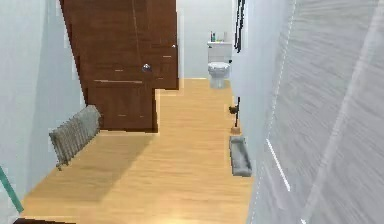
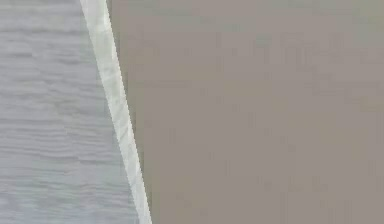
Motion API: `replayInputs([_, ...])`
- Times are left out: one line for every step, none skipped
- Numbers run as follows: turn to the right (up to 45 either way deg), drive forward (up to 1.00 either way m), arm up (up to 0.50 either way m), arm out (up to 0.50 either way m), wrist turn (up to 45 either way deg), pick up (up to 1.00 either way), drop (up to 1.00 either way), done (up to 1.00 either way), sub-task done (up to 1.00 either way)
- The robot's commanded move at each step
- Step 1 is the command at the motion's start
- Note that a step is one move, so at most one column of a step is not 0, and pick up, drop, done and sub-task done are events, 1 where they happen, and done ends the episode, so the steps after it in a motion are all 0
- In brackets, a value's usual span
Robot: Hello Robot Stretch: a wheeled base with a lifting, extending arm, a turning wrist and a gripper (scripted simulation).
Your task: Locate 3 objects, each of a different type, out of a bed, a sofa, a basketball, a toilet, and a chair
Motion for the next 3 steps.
replayInputs([0.0, 1.0, 0.0, 0.0, 0.0, 0.0, 0.0, 0.0, 0.0])
replayInputs([0.0, 1.0, 0.0, 0.0, 0.0, 0.0, 0.0, 0.0, 0.0])
replayInputs([0.0, 0.85, 0.0, 0.0, 0.0, 0.0, 0.0, 0.0, 0.0])
